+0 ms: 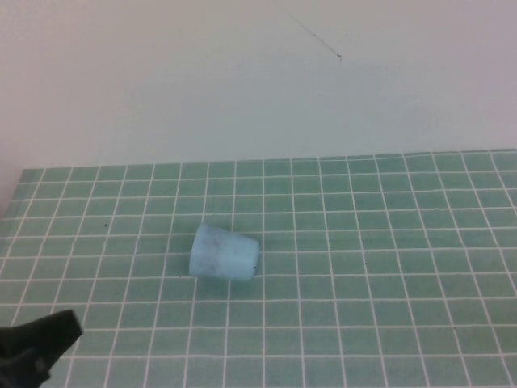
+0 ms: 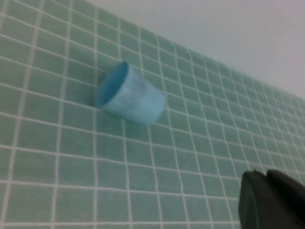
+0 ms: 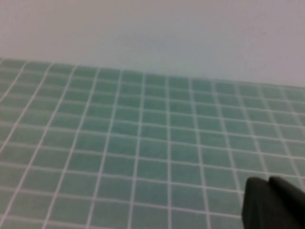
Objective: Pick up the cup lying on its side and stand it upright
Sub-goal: Stand the fallen cup upright
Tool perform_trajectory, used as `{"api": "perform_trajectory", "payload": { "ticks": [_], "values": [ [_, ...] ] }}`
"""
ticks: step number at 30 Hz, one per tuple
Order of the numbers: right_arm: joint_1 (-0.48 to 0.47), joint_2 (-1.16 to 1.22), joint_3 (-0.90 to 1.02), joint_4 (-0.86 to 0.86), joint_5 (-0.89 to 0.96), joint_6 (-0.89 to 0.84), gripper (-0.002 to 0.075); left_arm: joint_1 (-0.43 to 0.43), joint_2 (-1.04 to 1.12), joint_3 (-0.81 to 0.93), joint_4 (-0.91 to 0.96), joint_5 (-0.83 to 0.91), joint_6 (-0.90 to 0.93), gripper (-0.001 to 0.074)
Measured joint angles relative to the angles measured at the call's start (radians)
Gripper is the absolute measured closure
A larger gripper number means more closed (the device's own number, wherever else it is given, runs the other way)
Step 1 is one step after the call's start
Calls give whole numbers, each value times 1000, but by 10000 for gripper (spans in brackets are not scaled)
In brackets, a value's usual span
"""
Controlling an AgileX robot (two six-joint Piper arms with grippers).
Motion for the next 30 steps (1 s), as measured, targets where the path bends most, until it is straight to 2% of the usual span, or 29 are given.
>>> {"api": "perform_trajectory", "payload": {
  "ticks": [5, 11, 14, 19, 21, 24, 30],
  "values": [
    [51, 109, -1, 112, 1, -112, 728, 0, 286, -110, -263, 82, 338, 736],
    [51, 203, -1, 177, 1, -182, 728, 0, 631, -289, -259, 110, 467, 727],
    [51, 219, -1, 181, 1, -189, 728, 0, 785, -400, -215, 129, 488, 639],
    [51, 221, -1, 181, -2, -189, 728, 2, 1036, -567, -209, 188, 545, 329],
    [51, 221, -1, 181, -2, -189, 729, 2, 1137, -633, -211, 213, 565, 250],
    [51, 221, -1, 181, -2, -189, 728, 2, 1261, -734, -210, 241, 574, 223],
    [51, 221, -1, 181, -2, -189, 729, 2, 1456, -886, -210, 281, 570, 229]
  ]
}}
